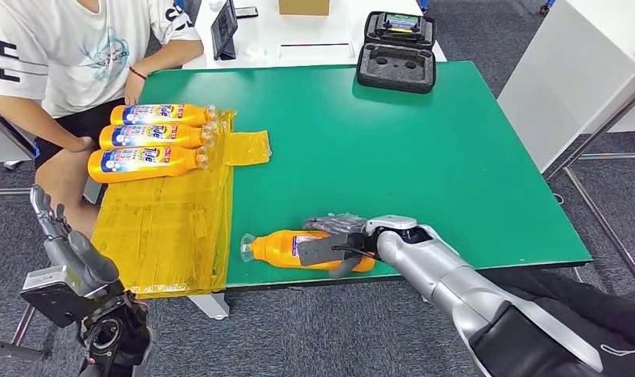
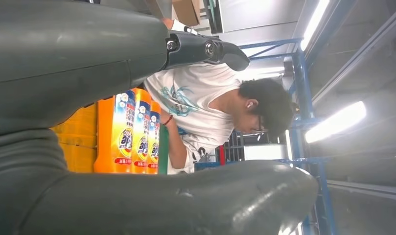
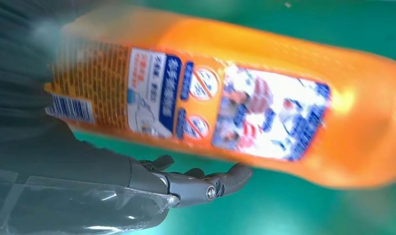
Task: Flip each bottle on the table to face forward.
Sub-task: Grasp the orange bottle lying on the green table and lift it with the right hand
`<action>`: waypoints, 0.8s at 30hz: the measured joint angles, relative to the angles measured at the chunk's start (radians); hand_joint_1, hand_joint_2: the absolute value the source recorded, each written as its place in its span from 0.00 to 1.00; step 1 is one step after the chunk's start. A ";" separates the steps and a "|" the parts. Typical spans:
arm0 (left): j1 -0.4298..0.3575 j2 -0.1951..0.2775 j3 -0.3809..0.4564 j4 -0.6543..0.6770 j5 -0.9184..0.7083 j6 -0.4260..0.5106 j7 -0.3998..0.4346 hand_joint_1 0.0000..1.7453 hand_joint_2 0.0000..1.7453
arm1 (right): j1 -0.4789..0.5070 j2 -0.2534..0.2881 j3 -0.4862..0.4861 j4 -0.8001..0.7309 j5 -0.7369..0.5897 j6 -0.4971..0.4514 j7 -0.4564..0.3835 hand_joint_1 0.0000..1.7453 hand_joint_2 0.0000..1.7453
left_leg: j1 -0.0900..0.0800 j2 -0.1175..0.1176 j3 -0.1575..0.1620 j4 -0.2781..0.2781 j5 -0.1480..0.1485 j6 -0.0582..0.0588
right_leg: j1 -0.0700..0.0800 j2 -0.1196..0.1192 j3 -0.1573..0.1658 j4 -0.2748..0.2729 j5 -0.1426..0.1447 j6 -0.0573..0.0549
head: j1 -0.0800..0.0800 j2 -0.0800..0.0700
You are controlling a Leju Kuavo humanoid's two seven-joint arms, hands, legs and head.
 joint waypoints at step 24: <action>0.004 0.000 -0.008 0.008 0.029 0.000 0.000 0.00 0.00 | 0.009 -0.019 0.034 0.017 0.026 -0.051 0.031 0.89 1.00 | 0.000 0.000 0.000 0.000 0.000 0.000 | 0.000 0.000 0.000 0.000 0.000 0.000 | 0.000 0.000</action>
